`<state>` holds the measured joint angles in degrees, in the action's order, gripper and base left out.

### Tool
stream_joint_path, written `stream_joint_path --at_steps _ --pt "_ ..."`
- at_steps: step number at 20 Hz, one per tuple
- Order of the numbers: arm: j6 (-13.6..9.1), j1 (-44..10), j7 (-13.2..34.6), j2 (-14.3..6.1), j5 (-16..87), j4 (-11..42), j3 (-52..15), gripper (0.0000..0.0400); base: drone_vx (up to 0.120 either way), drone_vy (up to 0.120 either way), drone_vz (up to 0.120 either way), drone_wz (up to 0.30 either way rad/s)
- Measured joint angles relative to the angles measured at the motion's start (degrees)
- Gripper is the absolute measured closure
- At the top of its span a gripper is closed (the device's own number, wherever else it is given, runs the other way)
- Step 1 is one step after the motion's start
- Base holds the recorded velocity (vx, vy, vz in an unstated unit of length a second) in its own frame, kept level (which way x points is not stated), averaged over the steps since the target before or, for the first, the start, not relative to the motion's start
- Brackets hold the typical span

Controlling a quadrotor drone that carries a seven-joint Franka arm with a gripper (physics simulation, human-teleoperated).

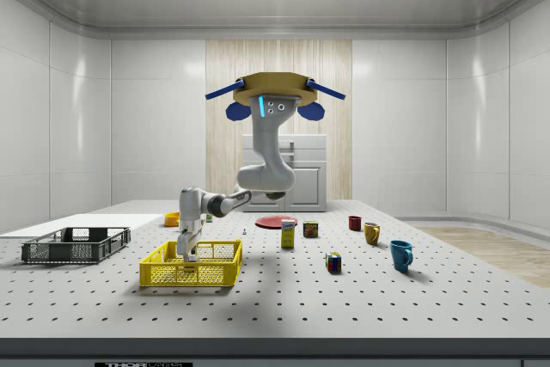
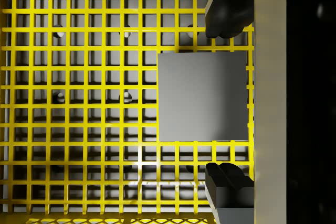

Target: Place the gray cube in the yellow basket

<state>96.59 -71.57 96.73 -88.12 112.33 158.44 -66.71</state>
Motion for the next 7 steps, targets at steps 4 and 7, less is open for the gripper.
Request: stream_joint_path --at_steps 4,7 --pt "-0.9 0.5 -0.1 0.1 -1.5 0.7 -1.7 0.0013 0.0 0.0 0.0 0.0" --pt "-1.3 0.7 -0.1 0.1 -2.2 1.0 -2.5 0.0006 0.0 0.0 0.0 0.0"
